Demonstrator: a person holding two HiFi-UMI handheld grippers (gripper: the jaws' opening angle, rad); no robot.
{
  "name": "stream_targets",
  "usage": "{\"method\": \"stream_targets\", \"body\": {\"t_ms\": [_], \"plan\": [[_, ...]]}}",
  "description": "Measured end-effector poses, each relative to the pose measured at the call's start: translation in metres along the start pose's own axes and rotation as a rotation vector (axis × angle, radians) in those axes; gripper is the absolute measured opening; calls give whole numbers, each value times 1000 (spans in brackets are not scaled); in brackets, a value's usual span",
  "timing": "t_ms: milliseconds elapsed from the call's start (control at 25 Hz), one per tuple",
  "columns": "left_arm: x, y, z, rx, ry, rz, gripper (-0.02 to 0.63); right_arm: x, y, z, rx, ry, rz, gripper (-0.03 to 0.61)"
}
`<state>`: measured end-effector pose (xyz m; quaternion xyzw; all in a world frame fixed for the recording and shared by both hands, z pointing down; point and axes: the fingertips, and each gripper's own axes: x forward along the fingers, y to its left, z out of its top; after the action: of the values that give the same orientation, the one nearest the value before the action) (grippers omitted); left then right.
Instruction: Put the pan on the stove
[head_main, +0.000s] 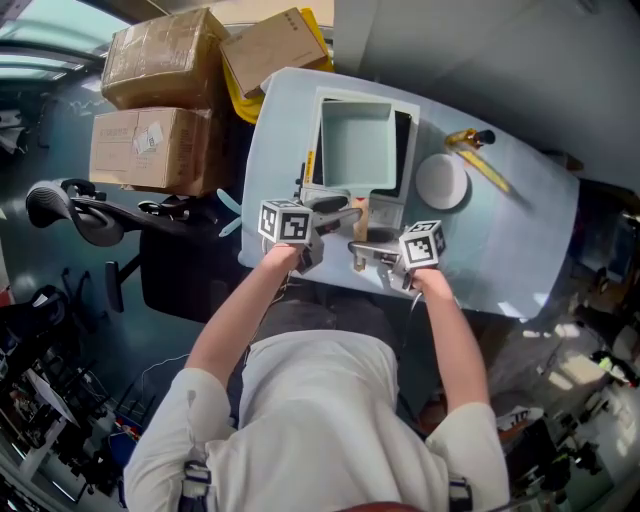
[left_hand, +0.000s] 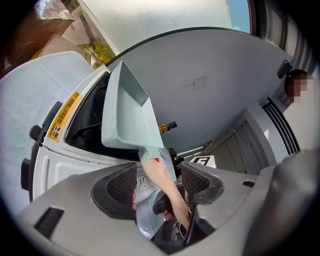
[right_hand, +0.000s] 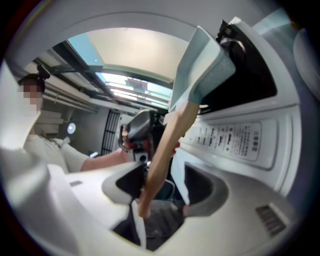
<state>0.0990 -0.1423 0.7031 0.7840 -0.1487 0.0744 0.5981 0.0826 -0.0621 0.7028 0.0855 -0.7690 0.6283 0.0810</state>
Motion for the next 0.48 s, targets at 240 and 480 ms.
{"method": "stream_targets", "body": {"t_ms": [240,480], "plan": [[5,-2,11,13,-4,-1,295,3,-3,11,11,-55,-20,252],[8,0,6,8,14,-1,295,-3,-9,11,8,-70,-48,281]]}}
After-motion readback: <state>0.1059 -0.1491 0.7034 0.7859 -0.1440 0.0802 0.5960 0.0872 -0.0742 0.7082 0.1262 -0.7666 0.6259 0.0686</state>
